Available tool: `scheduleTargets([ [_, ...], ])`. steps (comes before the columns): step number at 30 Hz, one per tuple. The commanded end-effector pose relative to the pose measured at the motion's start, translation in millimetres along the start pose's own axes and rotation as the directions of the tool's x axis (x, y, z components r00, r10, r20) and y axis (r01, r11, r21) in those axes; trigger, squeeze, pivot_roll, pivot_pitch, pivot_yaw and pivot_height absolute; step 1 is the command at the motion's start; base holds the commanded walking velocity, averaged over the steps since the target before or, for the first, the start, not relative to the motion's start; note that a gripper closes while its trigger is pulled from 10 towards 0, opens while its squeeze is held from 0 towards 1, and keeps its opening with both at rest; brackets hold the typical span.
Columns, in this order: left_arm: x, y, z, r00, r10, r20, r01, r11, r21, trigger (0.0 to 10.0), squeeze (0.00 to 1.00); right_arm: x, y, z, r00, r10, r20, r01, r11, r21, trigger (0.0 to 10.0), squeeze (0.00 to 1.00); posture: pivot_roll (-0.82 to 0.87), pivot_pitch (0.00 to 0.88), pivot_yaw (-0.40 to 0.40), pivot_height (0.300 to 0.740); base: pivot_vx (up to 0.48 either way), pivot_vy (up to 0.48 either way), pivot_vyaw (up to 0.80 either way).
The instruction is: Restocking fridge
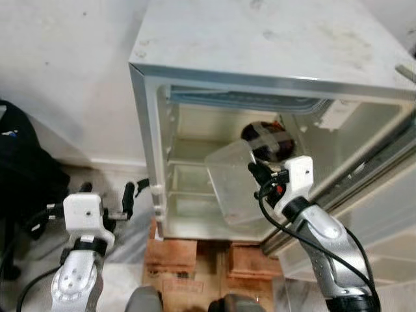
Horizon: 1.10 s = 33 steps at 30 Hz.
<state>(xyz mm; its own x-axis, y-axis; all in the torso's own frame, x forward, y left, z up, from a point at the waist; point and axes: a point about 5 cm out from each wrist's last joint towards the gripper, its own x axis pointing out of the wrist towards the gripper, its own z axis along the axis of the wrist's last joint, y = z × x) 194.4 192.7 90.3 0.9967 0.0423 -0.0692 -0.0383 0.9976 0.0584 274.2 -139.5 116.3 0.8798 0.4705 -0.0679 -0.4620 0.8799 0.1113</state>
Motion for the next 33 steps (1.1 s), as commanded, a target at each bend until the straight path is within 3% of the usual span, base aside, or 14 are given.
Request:
scheduleTargets([
  [1, -5.2, 2.8, 1, 1.0, 0.018, -0.013, -0.018, 1.0, 0.007, 10.0, 0.0, 6.1, 0.3, -1, 1.0, 0.024, -0.018, -0.023, 0.999, 0.022, 10.0, 0.0, 0.12, 0.159, -0.091, 0.74, 0.0, 0.0, 0.0],
  [6, -10.0, 3.2, -1, 0.999, 0.023, -0.025, -0.022, 1.0, 0.007, 10.0, 0.0, 14.9, 1.1, -1, 0.999, 0.042, -0.02, -0.041, 0.998, 0.043, 10.0, 0.0, 0.13, 0.165, -0.096, 0.74, 0.0, 0.0, 0.0],
  [12, -27.6, 4.8, -1, 0.997, 0.046, -0.058, -0.045, 0.999, 0.017, 10.0, 0.0, 34.0, 6.2, -7, 0.995, 0.088, -0.056, -0.082, 0.992, 0.099, 10.0, 0.0, 0.19, 0.219, -0.119, 0.74, 0.0, 0.0, 0.0],
  [13, -35.6, 6.8, 0, 0.995, 0.065, -0.071, -0.064, 0.998, 0.023, 10.0, 0.0, 41.6, 6.2, -9, 0.994, 0.085, -0.063, -0.076, 0.987, 0.14, 10.0, 0.0, 0.21, 0.233, -0.124, 0.74, 0.0, 0.0, 0.0],
  [18, -45.0, 8.9, 0, 0.993, 0.082, -0.086, -0.08, 0.996, 0.026, 10.0, 0.0, 51.5, 7.1, -12, 0.994, 0.084, -0.069, -0.069, 0.979, 0.191, 10.0, 0.0, 0.24, 0.253, -0.126, 0.74, 0.0, 0.0, 0.0],
  [19, -51.0, 9.6, 1, 0.991, 0.087, -0.097, -0.085, 0.996, 0.031, 10.0, 0.0, 61.7, 9.7, -12, 0.995, 0.076, -0.066, -0.058, 0.968, 0.245, 10.0, 0.0, 0.25, 0.263, -0.125, 0.74, 0.0, 0.0, 0.0],
  [28, -62.2, 9.8, 4, 0.988, 0.095, -0.118, -0.091, 0.995, 0.034, 10.0, 0.0, 85.1, 15.5, -6, 0.998, 0.045, -0.043, -0.025, 0.925, 0.379, 10.0, 0.0, 0.29, 0.288, -0.126, 0.74, 0.0, 0.0, 0.0],
  [33, -64.7, 9.5, 5, 0.988, 0.095, -0.125, -0.091, 0.995, 0.034, 10.0, 0.0, 89.0, 13.4, -3, 0.999, 0.021, -0.033, -0.007, 0.921, 0.391, 10.0, 0.0, 0.29, 0.293, -0.125, 0.74, 0.0, 0.0, 0.0],
])
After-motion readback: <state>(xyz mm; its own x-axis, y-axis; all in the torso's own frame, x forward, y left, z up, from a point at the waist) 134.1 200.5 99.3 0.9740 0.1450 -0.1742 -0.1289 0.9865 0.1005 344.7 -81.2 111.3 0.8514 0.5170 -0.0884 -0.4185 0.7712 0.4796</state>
